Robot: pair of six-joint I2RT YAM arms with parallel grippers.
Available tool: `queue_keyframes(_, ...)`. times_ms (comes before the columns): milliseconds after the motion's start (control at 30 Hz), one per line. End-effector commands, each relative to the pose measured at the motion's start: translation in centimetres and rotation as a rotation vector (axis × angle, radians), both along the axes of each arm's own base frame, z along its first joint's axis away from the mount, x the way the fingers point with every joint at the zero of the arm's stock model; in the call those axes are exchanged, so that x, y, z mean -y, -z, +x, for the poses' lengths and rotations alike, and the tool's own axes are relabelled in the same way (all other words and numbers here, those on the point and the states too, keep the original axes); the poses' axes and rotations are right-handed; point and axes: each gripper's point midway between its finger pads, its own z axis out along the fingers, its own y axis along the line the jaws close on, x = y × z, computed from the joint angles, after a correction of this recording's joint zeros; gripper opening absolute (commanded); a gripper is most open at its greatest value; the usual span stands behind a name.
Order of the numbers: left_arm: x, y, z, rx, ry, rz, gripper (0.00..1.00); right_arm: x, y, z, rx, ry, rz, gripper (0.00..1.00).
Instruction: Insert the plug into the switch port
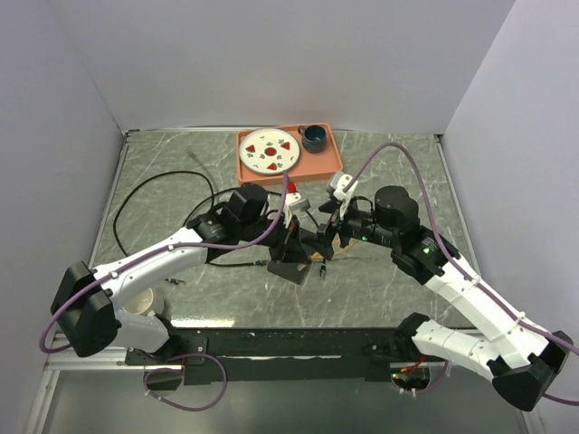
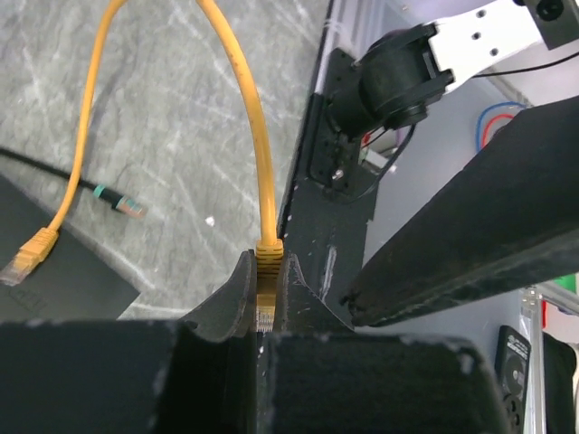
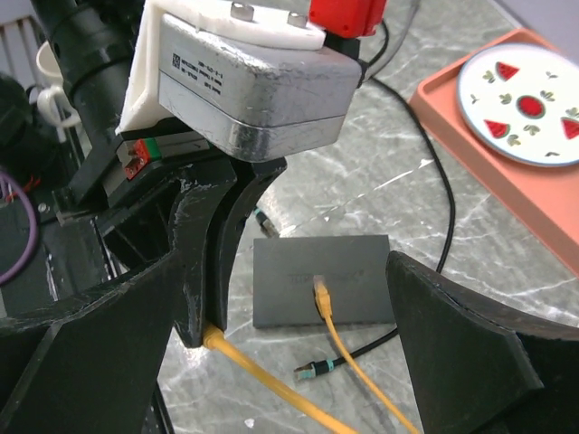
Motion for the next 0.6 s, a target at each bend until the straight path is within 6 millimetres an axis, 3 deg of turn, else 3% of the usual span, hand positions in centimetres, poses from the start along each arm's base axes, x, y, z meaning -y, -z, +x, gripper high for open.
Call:
queue_keyframes(0,-0.3,-1.8,1.3,0.1,-0.052,0.006,0.01,-0.2,-1.3,-0.8,0.03,-0.054,-0.002,1.0)
queue_keyframes(233,-2.4,-0.7,2.5,0.148,-0.158,0.126,0.01,0.2,-0.8,-1.6,0.035,-0.077,-0.024,1.0)
queue_keyframes(567,-2.4,-1.4,1.1,0.155,-0.078,0.098,0.01,-1.3,1.0,-1.9,-0.027,-0.18,-0.066,1.0)
